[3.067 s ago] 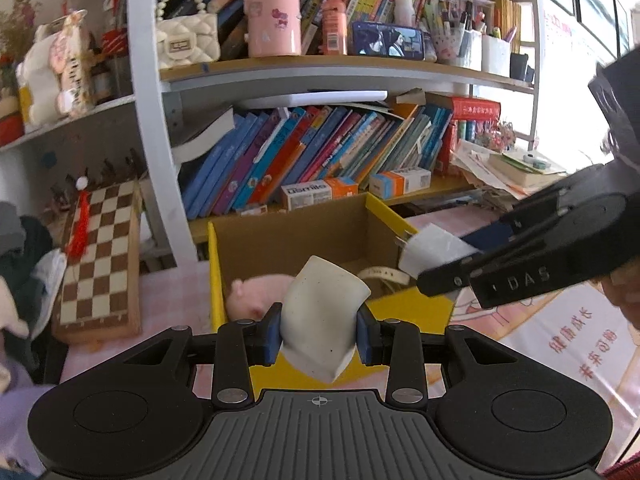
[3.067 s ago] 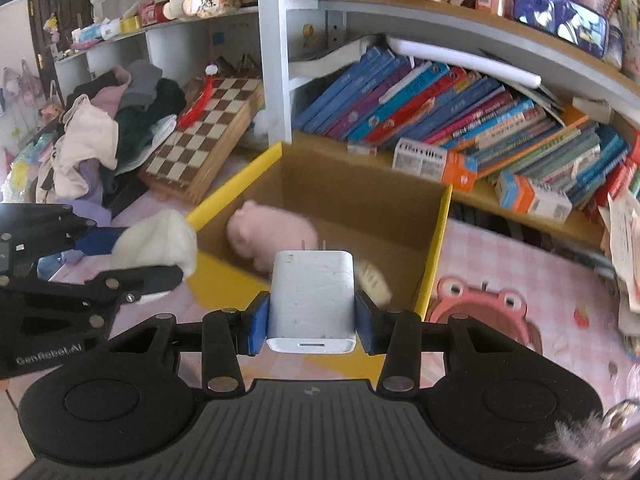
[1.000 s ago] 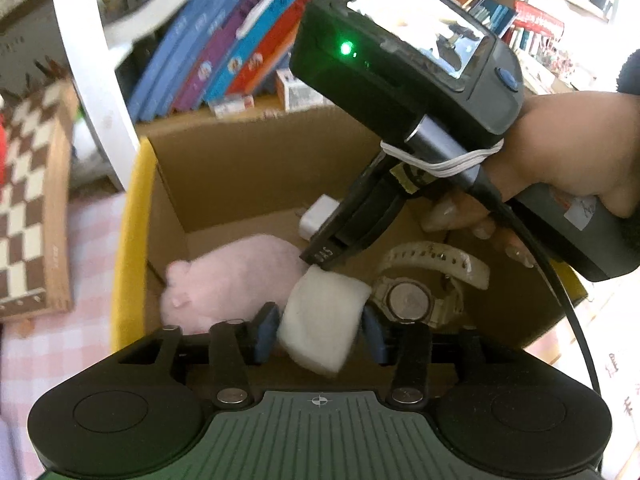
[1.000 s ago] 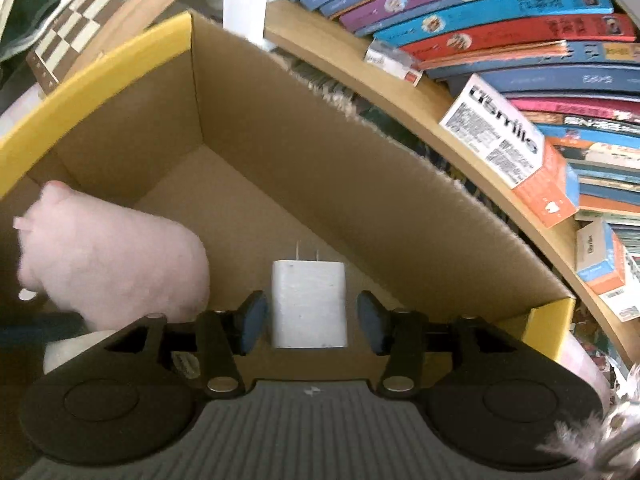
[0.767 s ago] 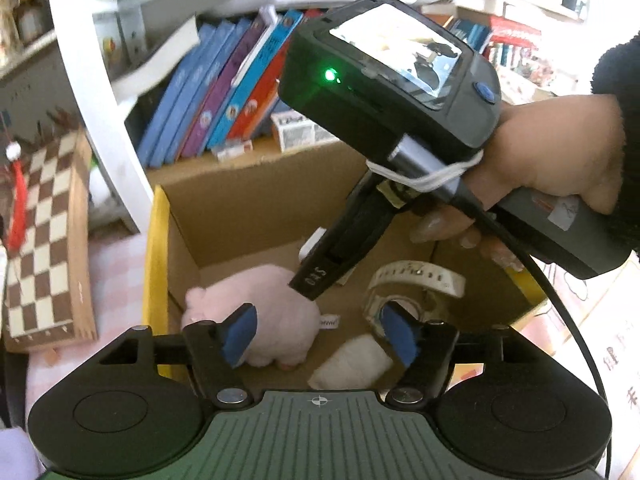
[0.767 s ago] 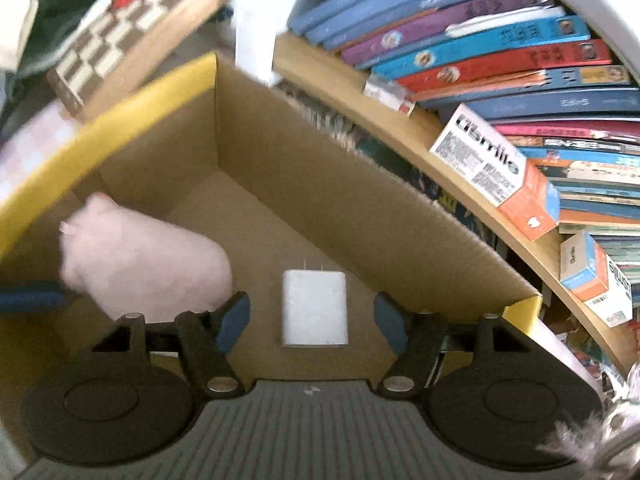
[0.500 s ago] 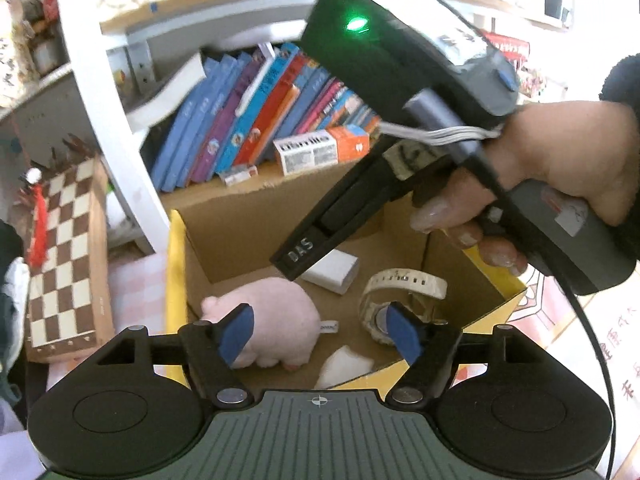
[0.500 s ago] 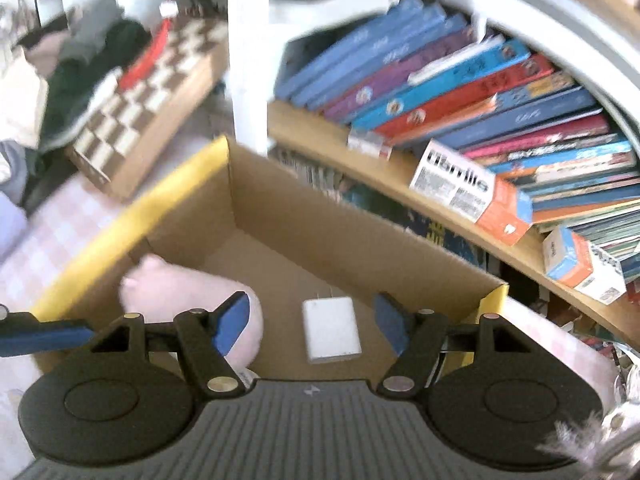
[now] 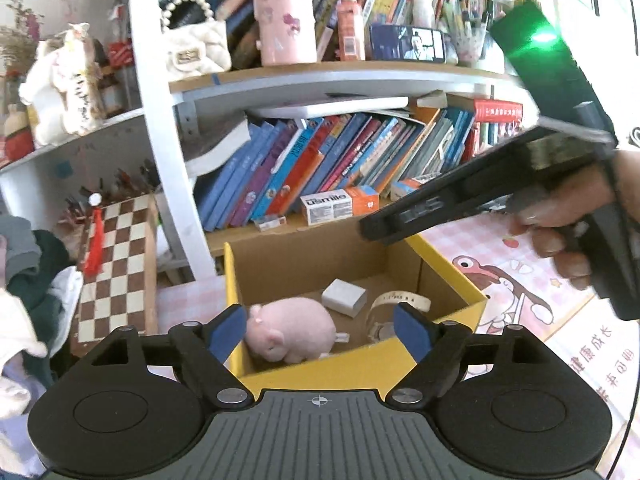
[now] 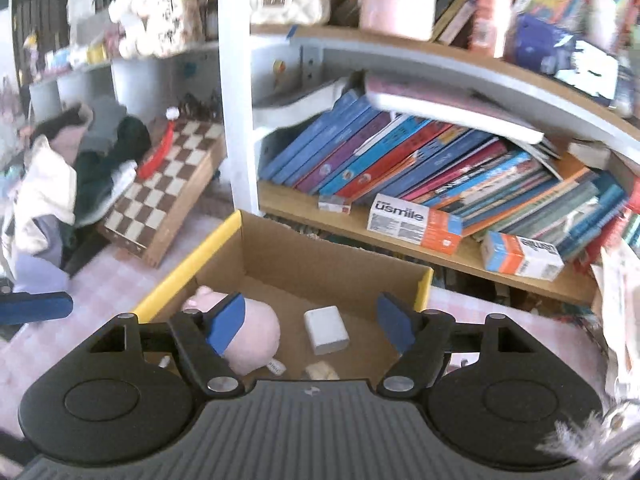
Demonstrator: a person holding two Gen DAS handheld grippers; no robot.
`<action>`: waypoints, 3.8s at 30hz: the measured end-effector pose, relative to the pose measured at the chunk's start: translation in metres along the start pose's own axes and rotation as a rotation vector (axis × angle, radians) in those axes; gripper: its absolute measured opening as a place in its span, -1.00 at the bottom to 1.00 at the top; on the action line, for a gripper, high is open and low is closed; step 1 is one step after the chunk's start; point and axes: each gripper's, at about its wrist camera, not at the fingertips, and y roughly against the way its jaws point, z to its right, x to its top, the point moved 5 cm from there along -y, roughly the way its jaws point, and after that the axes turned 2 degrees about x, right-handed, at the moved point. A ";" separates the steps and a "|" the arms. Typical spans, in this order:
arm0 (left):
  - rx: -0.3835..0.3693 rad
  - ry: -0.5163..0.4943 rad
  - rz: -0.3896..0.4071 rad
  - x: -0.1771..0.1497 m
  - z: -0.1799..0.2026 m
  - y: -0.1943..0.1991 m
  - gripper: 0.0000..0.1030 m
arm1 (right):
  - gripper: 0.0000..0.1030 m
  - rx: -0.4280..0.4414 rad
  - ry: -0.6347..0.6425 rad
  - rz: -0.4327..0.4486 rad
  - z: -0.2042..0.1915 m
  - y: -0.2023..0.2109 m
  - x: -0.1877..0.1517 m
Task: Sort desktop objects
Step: 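Withdraw both tools from the yellow box back over the table, then grasp the grey toy truck with the right tool while the left tool approaches the tape roll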
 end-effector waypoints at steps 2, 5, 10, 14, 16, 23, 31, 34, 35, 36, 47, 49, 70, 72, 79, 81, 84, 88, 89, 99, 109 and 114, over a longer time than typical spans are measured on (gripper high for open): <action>0.005 0.000 0.003 -0.007 -0.003 0.013 0.66 | 0.42 -0.007 -0.012 0.013 -0.003 0.017 -0.008; 0.023 -0.004 0.004 -0.019 -0.007 0.031 0.67 | 0.46 -0.027 -0.023 0.034 -0.007 0.039 -0.021; 0.032 -0.004 -0.002 -0.039 -0.012 0.056 0.68 | 0.49 -0.075 -0.056 0.056 -0.017 0.069 -0.050; 0.044 0.007 -0.008 -0.056 -0.014 0.068 0.73 | 0.54 -0.108 -0.058 0.057 -0.029 0.085 -0.077; 0.054 0.011 -0.018 -0.066 -0.014 0.071 0.76 | 0.58 -0.123 -0.051 0.053 -0.036 0.092 -0.091; 0.062 0.016 -0.060 -0.093 -0.009 0.077 0.76 | 0.60 -0.164 -0.048 -0.002 -0.055 0.104 -0.141; 0.056 0.038 -0.098 -0.115 0.004 0.084 0.82 | 0.67 -0.190 -0.034 -0.018 -0.077 0.119 -0.180; 0.053 0.031 -0.112 -0.123 0.010 0.087 0.82 | 0.69 -0.208 -0.025 -0.042 -0.082 0.120 -0.197; 0.053 0.029 -0.113 -0.125 0.012 0.088 0.82 | 0.69 -0.212 -0.026 -0.054 -0.083 0.119 -0.202; 0.053 0.027 -0.115 -0.126 0.013 0.089 0.82 | 0.69 -0.215 -0.027 -0.066 -0.083 0.119 -0.208; 0.040 0.005 -0.190 -0.153 0.027 0.089 0.83 | 0.77 -0.207 -0.089 -0.185 -0.091 0.112 -0.245; 0.033 0.008 -0.207 -0.158 0.028 0.088 0.83 | 0.77 -0.200 -0.098 -0.204 -0.093 0.111 -0.248; 0.045 0.047 -0.310 -0.177 0.023 0.073 0.83 | 0.77 -0.203 -0.149 -0.258 -0.087 0.107 -0.259; 0.042 0.046 -0.315 -0.177 0.024 0.072 0.83 | 0.77 -0.200 -0.144 -0.259 -0.087 0.106 -0.259; 0.021 0.027 -0.324 -0.177 0.031 0.066 0.83 | 0.77 -0.188 -0.130 -0.266 -0.085 0.103 -0.259; 0.023 0.032 -0.325 -0.176 0.031 0.065 0.83 | 0.77 -0.186 -0.130 -0.270 -0.084 0.102 -0.259; 0.020 0.034 -0.326 -0.175 0.030 0.062 0.83 | 0.77 -0.186 -0.128 -0.268 -0.084 0.101 -0.259; 0.024 0.036 -0.311 -0.173 0.025 0.061 0.83 | 0.71 -0.177 -0.123 -0.251 -0.082 0.102 -0.256; 0.022 0.045 -0.310 -0.173 0.023 0.060 0.83 | 0.70 -0.173 -0.123 -0.245 -0.081 0.102 -0.255; 0.002 0.034 -0.302 -0.171 0.031 0.052 0.83 | 0.50 -0.153 -0.132 -0.254 -0.072 0.090 -0.253; 0.035 0.080 -0.304 -0.164 0.022 0.039 0.83 | 0.50 -0.110 -0.074 -0.299 -0.070 0.063 -0.245; 0.041 0.099 -0.317 -0.165 0.021 0.034 0.83 | 0.50 -0.099 -0.047 -0.308 -0.068 0.051 -0.238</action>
